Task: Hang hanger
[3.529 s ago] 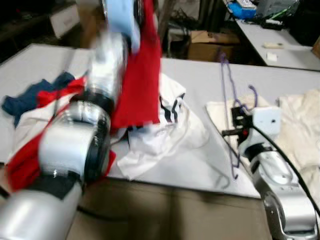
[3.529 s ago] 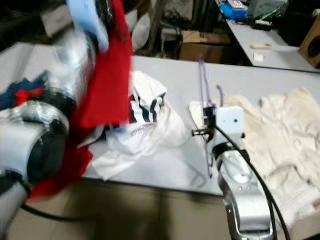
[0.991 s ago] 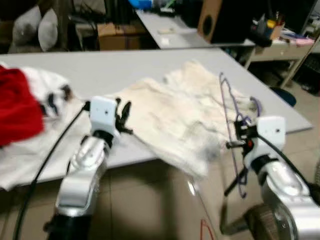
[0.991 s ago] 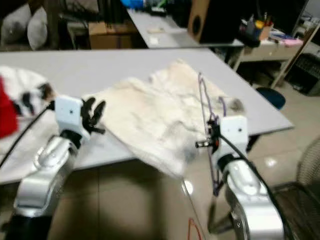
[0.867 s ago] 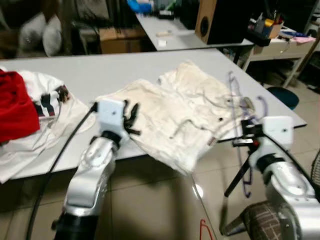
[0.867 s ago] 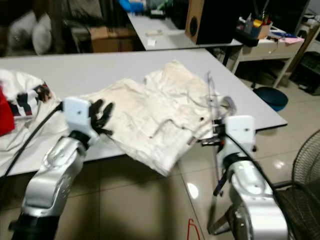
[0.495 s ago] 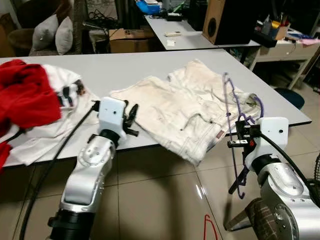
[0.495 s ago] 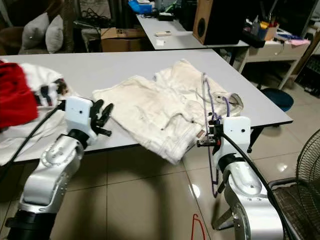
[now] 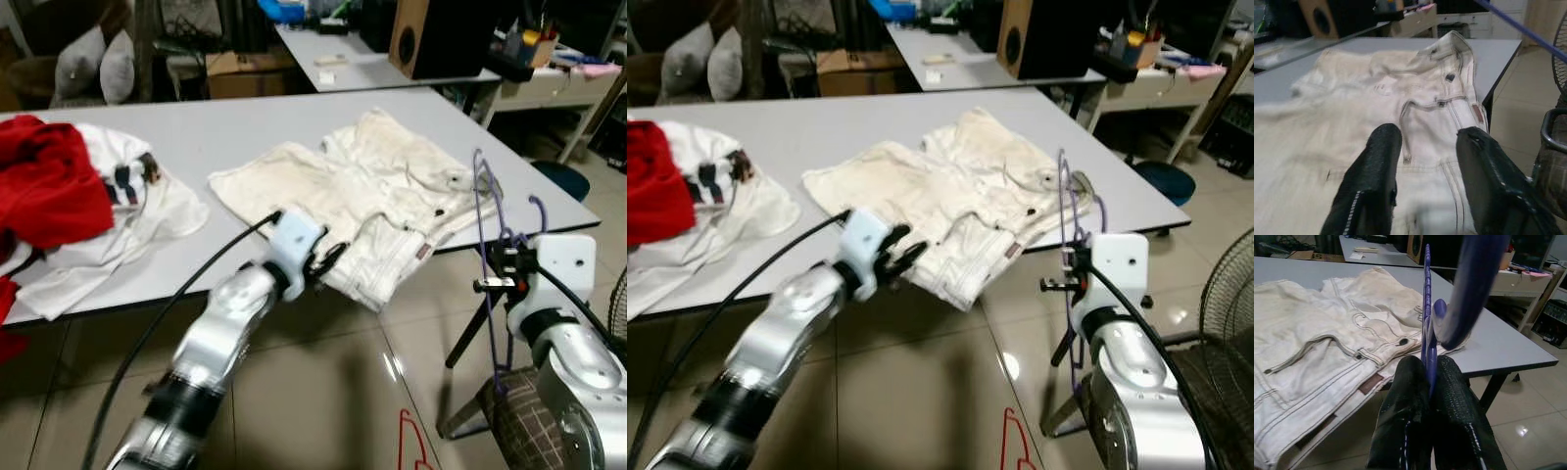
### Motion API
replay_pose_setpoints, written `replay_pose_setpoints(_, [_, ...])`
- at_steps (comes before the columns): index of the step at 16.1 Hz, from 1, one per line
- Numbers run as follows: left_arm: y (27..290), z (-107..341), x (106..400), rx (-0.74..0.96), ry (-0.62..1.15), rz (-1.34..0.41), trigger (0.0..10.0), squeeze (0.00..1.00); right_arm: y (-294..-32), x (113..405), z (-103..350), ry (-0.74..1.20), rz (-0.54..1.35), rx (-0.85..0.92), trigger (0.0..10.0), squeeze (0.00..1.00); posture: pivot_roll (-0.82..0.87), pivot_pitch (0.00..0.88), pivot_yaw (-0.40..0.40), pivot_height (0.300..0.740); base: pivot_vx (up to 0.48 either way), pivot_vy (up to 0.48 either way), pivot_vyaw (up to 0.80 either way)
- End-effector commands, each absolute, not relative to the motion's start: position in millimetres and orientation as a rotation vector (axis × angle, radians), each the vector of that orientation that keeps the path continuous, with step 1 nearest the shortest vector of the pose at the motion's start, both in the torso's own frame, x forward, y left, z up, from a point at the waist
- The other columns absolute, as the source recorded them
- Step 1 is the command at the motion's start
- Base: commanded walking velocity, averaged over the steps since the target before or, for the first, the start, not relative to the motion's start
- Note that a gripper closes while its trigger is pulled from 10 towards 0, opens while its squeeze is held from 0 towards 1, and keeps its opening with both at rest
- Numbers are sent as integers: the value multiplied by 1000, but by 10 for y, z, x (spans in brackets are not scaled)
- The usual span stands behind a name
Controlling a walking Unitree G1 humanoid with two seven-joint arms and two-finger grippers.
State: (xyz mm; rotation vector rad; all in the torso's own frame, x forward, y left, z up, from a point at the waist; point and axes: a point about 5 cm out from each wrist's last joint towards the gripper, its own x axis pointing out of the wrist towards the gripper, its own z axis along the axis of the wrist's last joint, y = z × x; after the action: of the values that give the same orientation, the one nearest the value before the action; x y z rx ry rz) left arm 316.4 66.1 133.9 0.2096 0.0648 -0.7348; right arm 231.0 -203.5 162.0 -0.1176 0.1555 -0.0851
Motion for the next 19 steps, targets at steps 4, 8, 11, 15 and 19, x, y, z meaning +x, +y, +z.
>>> replay_pose_setpoints(4, [369,1274,3512,238,134,-722,10000,0,-2028,2156,1669,154,-106,-125,10000,0,-119,18,58,740,0,0,0])
replay_pose_setpoints(8, [426,1044,3591,431,267,-641,10000,0,-1981,2036,1682,163,-106,-129,10000,0,-172,48,93,740,0,0,0])
replay_pose_setpoints(11, [768,1045,3745,573,311,-476,10000,0,-1959,1980,1696,166,-113,-124,10000,0,-183,55,100,740,0,0,0])
replay_pose_setpoints(15, [1385,1198,3909,723,350,-230,10000,0,-1935,1994,1716,166,-98,-127,10000,0,-179,54,93,740,0,0,0])
replay_pose_setpoints(19, [1677,1399,3984,670,278,-112,10000,0,-1894,2022,1730,164,-71,-132,10000,0,-169,54,78,740,0,0,0])
